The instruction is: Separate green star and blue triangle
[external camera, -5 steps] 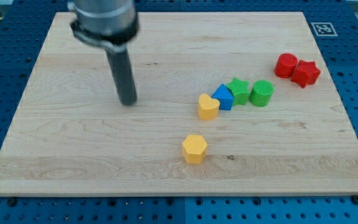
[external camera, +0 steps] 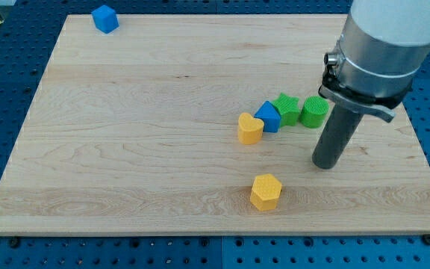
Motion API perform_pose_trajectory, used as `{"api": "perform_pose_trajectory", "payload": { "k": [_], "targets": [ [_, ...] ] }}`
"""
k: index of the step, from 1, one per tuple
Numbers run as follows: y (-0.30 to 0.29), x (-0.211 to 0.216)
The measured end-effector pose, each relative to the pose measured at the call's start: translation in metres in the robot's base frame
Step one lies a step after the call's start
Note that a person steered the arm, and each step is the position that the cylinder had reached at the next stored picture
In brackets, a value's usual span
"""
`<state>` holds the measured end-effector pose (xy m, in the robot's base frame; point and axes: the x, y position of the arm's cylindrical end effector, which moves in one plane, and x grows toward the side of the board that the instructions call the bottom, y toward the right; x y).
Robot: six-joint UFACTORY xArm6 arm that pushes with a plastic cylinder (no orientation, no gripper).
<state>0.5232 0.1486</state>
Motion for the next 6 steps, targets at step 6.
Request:
{"api": "perform_pose_trajectory", "payload": {
  "k": [6],
  "targets": [
    [-0.099, -0.05]
  ]
}}
